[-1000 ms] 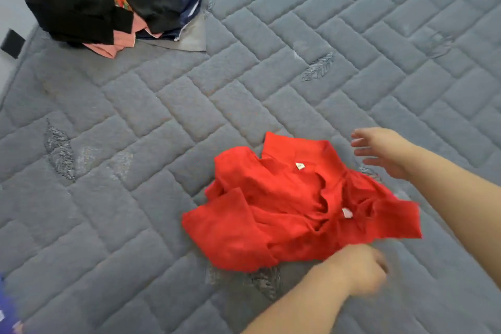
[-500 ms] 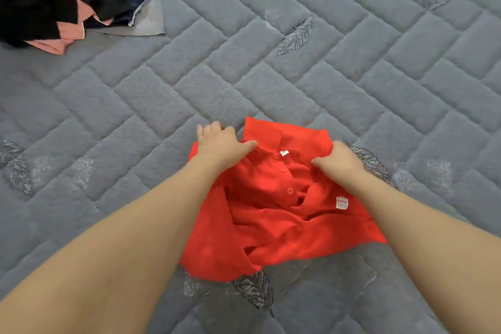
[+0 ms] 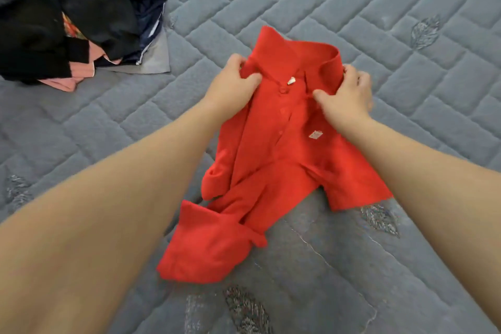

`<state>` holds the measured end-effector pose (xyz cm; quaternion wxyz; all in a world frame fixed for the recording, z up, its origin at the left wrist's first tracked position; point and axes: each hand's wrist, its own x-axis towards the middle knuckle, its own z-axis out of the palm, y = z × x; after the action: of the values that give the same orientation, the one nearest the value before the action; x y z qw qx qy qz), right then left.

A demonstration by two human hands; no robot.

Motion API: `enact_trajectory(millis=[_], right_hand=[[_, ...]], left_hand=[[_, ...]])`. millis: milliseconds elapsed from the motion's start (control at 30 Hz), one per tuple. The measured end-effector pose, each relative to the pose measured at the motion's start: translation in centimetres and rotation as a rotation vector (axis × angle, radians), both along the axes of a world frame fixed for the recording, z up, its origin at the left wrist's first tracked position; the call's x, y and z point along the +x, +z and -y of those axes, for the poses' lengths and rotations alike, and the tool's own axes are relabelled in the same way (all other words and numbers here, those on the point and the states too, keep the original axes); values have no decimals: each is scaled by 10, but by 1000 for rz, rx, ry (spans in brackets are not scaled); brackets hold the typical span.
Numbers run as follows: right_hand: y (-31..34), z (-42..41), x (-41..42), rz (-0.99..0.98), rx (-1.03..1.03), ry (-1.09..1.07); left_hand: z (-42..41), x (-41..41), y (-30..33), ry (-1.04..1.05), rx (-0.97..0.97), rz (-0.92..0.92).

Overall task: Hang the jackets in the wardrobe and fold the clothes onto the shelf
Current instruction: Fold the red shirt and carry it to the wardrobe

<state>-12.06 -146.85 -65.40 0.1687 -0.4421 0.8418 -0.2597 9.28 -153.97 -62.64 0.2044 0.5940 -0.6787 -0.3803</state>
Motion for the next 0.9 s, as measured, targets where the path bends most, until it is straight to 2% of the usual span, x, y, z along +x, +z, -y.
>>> enact_trajectory(millis=[33,100,167,233,300,367,400,433,500,633,733,800,900], right_hand=[[-7,-4,5,-73,98,-1],[-32,-32,17,-70,296,-54],[-61,-67,26,102,485,-265],[-85,-94,30,272,596,-584],[-99,-104,31,281,616,-781],[-107,-107,31,288,550,-810],[-109,-107,33,321,497,-755],[-109,-108,37,340,458,-646],[-98,-110,39,289,423,-417],[-64,-110,8,-24,367,-250],[-54,-120,-4,-336,332,-164],[-56,-130,10,-468,305,-43],[-66,-143,51,-526,317,332]], left_hand=[[2,2,-11,38,78,52],[-16,25,-48,189,237,251],[-50,54,-85,326,462,403],[-79,69,-111,310,576,509],[-90,64,-117,249,578,445],[-92,52,-109,262,685,141],[-93,50,-104,291,737,3],[-92,50,-100,306,758,-53],[-85,58,-88,337,711,3],[-42,112,-54,586,151,214],[-33,160,-39,656,-214,497],[-50,169,-50,537,-170,470],[-102,159,-82,270,303,278]])
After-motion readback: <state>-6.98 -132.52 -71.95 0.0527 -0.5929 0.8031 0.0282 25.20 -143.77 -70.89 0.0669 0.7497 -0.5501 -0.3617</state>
